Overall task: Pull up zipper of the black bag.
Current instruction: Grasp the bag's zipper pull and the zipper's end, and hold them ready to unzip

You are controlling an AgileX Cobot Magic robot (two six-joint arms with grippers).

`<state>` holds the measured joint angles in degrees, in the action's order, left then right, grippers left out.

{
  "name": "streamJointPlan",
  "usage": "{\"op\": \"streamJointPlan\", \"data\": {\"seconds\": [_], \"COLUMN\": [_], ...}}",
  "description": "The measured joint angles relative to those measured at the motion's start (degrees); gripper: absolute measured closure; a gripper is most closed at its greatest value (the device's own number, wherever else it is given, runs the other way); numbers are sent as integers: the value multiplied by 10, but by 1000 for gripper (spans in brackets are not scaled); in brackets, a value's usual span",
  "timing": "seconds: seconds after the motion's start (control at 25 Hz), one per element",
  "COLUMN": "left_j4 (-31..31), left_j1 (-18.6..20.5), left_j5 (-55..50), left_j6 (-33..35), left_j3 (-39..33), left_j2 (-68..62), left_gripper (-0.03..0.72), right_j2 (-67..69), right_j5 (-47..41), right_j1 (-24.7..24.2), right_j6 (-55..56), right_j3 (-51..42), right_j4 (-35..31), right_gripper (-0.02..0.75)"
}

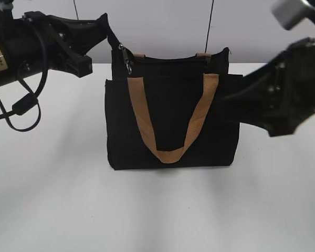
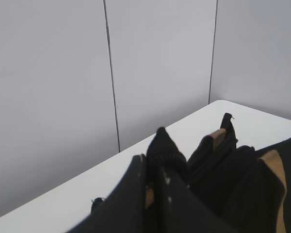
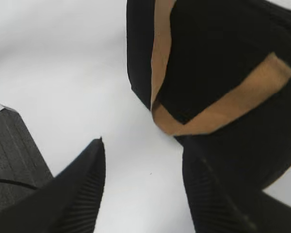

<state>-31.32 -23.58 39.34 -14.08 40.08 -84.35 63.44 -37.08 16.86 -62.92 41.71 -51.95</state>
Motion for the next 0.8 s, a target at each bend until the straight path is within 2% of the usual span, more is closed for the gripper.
{"op": "streamJointPlan", "data": {"seconds": [0.36, 0.6, 0.8], "left_j4": [0, 0, 0], "left_j1": [0, 0, 0], "left_j5": [2, 2, 5], "left_j6": [0, 0, 0], "left_j3": [0, 0, 0], "left_j2": [0, 0, 0], "left_gripper": [683, 684, 684], "right_j2": [210, 322, 370], "right_j5": [46, 51, 58], "right_j1": [87, 105, 105], "right_j6": [-56, -58, -58], "right_j3": [175, 276, 309], "right_j4": [-4, -4, -21], "right_gripper": [337, 337, 337]}}
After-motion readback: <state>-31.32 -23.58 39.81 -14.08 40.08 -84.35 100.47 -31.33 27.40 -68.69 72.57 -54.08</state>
